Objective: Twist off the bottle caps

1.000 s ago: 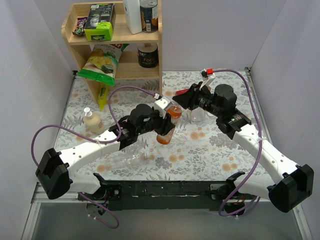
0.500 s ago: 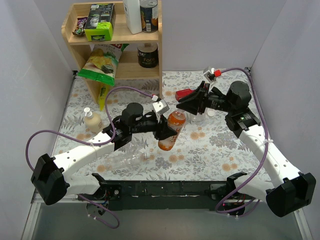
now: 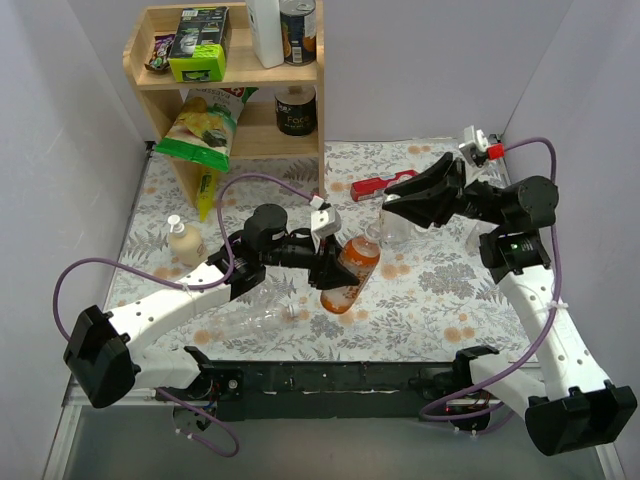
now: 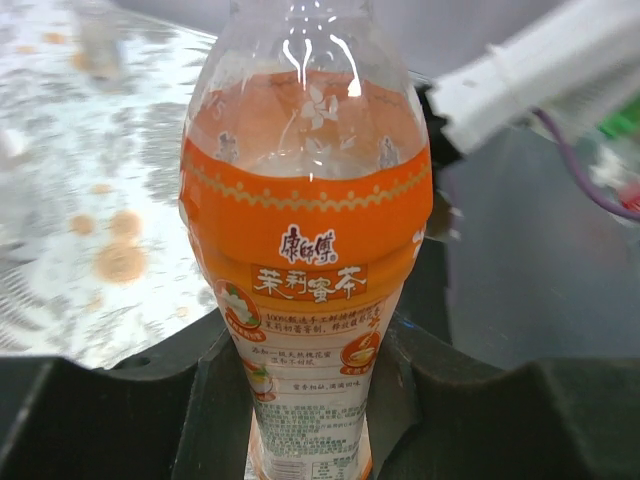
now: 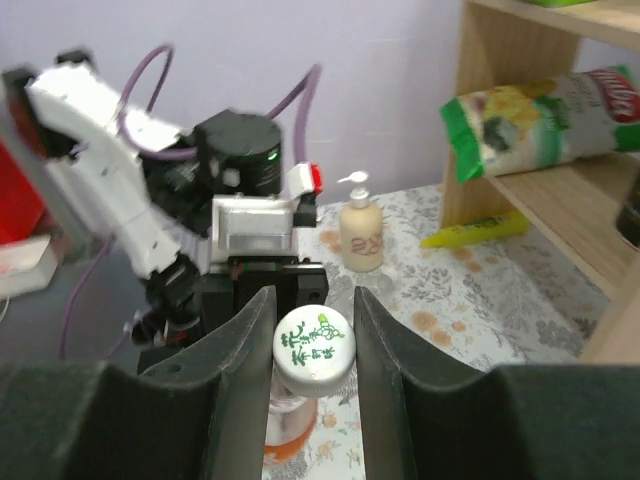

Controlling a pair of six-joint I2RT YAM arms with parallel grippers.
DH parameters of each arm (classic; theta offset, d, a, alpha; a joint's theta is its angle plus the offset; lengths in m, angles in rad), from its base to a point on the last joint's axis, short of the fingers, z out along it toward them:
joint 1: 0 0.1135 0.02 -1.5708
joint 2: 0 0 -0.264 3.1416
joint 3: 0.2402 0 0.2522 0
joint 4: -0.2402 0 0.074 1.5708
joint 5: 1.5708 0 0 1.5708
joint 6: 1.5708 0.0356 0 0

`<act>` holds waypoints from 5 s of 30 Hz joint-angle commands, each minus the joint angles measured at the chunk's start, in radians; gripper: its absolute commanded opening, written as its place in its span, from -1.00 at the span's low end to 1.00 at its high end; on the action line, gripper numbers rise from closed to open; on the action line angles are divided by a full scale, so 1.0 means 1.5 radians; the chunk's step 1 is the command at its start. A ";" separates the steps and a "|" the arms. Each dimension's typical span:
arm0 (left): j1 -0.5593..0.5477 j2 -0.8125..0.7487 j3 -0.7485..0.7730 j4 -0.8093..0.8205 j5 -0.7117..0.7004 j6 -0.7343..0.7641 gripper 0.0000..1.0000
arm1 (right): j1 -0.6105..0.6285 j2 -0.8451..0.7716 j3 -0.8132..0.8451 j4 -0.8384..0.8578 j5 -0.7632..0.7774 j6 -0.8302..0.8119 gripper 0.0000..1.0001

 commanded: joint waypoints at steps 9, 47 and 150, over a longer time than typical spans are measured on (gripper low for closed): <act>0.044 -0.051 0.004 -0.008 -0.455 -0.045 -0.37 | -0.048 -0.156 -0.091 -0.580 0.640 -0.201 -0.97; 0.044 -0.044 0.011 -0.022 -0.465 -0.022 -0.35 | -0.014 0.240 -0.376 -0.176 1.003 -0.065 -0.08; 0.019 0.052 0.045 -0.097 -0.601 -0.003 0.96 | 0.183 -0.092 -0.213 -0.382 0.930 -0.405 -0.97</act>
